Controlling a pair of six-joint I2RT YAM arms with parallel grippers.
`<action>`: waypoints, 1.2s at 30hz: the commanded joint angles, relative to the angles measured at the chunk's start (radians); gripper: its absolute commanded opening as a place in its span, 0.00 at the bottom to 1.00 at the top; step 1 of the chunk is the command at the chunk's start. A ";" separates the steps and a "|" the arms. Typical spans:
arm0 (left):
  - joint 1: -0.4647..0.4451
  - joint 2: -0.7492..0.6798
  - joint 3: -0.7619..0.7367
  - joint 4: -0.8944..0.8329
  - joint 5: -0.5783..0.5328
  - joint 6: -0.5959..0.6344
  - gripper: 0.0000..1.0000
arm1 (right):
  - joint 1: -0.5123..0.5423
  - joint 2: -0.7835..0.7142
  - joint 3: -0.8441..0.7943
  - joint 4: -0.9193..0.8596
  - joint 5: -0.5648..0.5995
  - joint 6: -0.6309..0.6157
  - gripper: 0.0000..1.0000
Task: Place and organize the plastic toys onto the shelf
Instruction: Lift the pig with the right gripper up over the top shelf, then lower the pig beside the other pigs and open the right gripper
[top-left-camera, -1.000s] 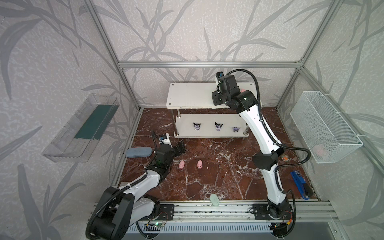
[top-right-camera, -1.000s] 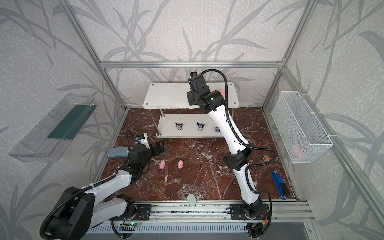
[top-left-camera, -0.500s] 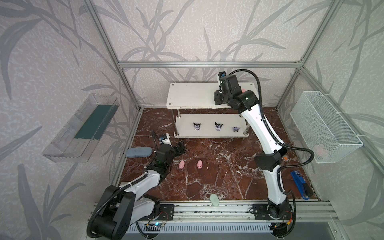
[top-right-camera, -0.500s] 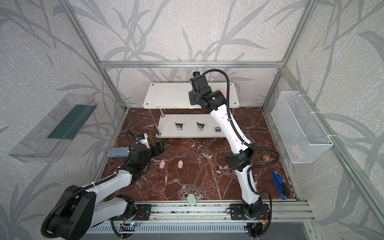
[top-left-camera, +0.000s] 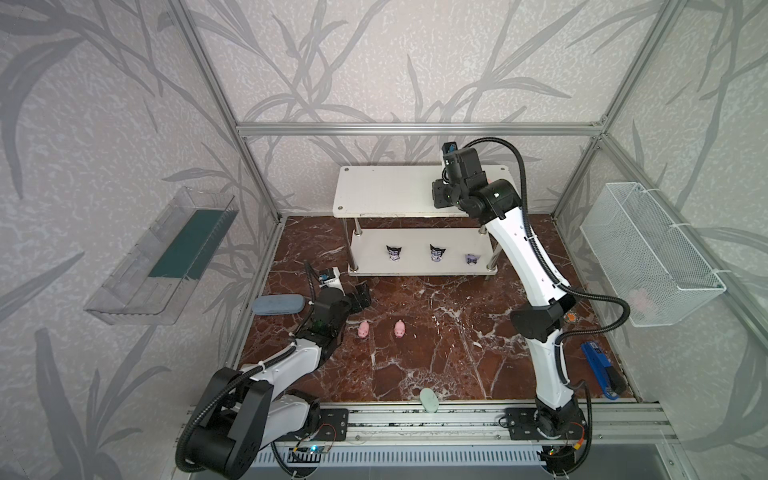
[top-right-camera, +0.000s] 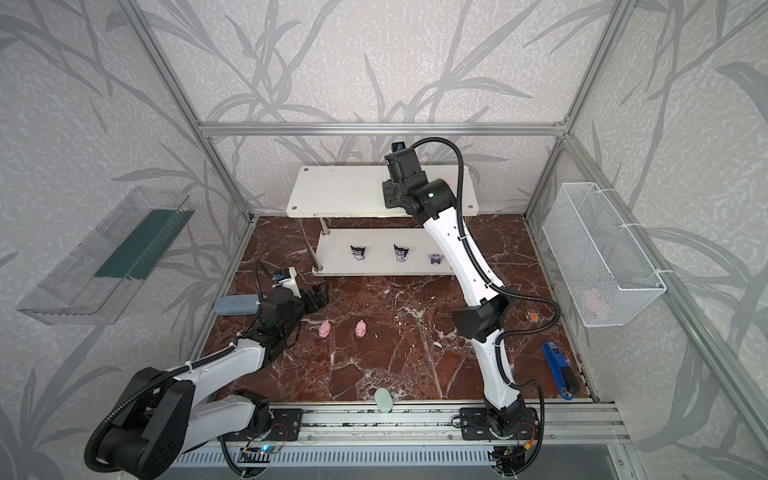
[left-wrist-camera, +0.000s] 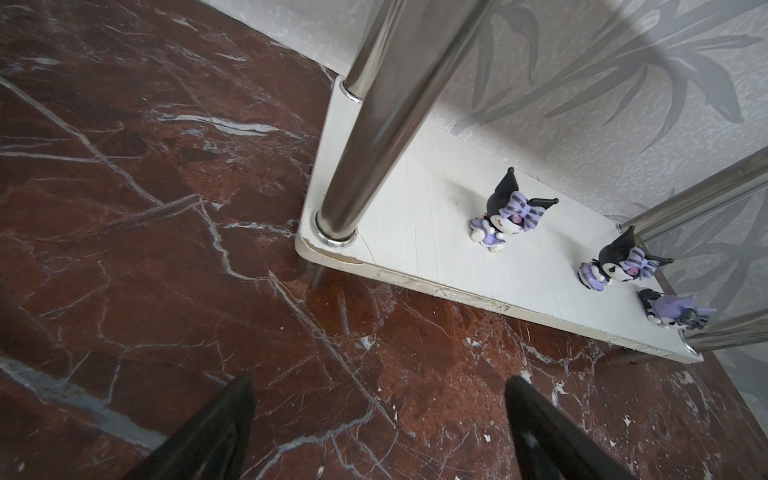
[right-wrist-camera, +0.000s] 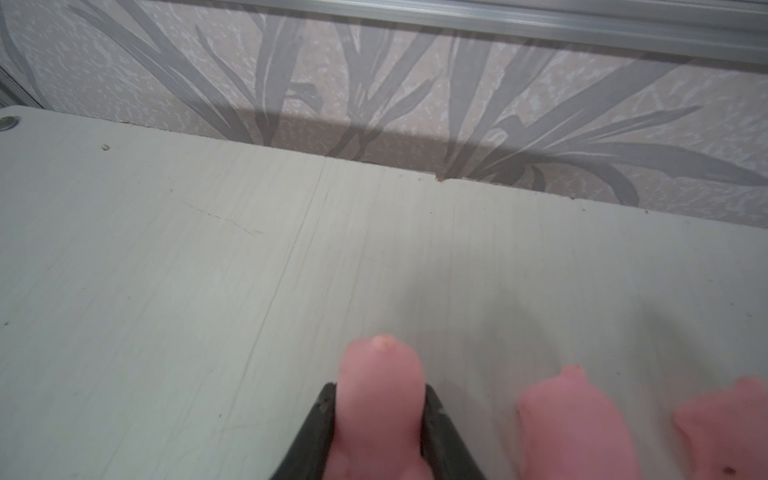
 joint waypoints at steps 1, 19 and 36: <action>0.006 -0.001 -0.005 0.025 0.002 -0.008 0.92 | -0.009 -0.010 0.015 -0.069 0.021 0.003 0.35; 0.010 0.010 -0.006 0.032 0.005 -0.012 0.92 | -0.006 -0.002 0.053 -0.059 -0.018 -0.003 0.48; 0.011 0.009 -0.010 0.031 0.005 -0.016 0.92 | 0.007 -0.058 0.043 -0.007 -0.066 -0.020 0.60</action>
